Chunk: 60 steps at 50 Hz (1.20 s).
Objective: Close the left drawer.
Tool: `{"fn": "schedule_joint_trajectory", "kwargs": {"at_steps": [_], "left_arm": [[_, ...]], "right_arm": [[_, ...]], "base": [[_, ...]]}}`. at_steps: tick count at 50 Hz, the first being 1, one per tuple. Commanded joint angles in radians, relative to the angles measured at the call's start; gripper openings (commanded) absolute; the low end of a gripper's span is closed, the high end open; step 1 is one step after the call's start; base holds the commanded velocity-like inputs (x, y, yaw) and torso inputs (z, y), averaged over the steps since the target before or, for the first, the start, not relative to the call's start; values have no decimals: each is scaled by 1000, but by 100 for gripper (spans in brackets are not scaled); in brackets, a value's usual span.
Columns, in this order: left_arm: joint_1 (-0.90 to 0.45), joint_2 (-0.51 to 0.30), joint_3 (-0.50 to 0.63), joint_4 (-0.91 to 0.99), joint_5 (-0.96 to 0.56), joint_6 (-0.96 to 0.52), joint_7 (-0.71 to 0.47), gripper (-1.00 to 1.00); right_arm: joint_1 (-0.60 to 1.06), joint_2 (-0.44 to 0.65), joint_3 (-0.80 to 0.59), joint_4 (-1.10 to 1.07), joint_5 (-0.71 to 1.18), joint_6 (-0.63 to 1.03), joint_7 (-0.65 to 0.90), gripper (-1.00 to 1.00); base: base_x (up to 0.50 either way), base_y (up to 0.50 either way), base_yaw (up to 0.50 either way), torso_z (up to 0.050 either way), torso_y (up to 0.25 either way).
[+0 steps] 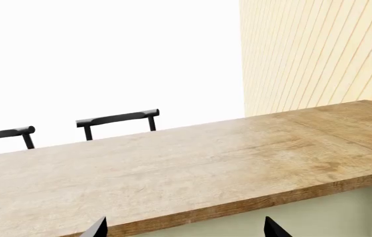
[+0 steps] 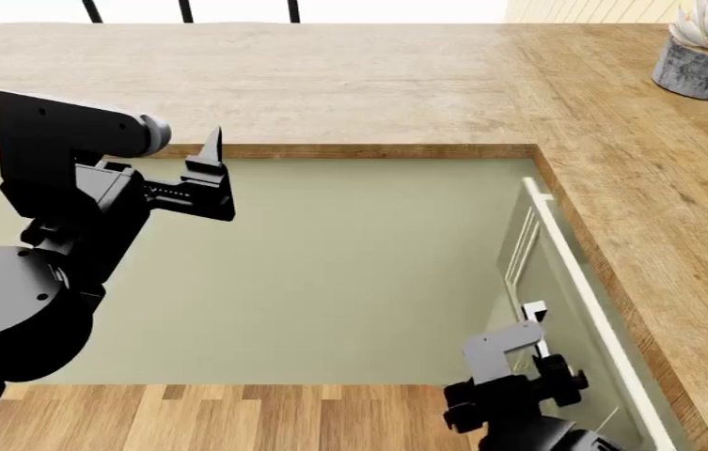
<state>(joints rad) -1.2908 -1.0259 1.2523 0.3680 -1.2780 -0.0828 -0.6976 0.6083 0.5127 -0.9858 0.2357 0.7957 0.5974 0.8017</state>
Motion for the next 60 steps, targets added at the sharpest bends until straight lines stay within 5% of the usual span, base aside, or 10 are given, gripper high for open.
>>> {"fn": "schedule_joint_trajectory", "kwargs": {"at_steps": [1, 60], "left_arm": [[1, -1, -3, 4, 2, -1, 0, 100], [6, 2, -15, 14, 7, -14, 1, 100]], "right_arm": [[20, -4, -29, 96, -12, 11, -10, 100], [8, -45, 4, 359, -21, 25, 28, 100]], "base": [[0, 0, 0, 0, 0], [0, 0, 0, 0, -1]]}}
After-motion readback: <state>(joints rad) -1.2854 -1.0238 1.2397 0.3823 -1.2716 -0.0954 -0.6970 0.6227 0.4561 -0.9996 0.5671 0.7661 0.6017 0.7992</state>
